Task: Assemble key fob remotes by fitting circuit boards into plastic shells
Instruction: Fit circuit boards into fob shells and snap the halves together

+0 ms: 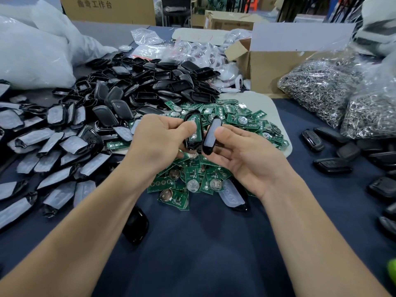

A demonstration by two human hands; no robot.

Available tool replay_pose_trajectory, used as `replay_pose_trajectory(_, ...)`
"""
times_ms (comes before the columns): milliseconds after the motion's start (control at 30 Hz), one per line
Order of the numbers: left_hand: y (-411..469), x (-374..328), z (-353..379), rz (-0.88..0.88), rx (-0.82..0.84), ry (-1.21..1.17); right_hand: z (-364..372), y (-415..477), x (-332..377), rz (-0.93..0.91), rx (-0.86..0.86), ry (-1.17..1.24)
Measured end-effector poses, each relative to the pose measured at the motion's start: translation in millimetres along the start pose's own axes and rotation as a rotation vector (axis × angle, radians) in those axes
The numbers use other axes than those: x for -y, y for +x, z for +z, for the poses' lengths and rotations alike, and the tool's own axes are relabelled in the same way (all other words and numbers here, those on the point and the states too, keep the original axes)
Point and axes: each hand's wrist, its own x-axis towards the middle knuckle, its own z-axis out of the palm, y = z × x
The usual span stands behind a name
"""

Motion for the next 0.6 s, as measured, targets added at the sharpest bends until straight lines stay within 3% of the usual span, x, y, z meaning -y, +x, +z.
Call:
replay_pose_trajectory(300,0.1,-2.1,-2.5,0.003,0.042,-0.006,1.4,-0.3,-2.5,-0.059,-0.033,-0.093)
replay_pose_trajectory(600,-1.6,-1.3,-1.6,0.050,-0.053,0.058,6.4,-1.2,-3.7,-0.108,-0.071,-0.091)
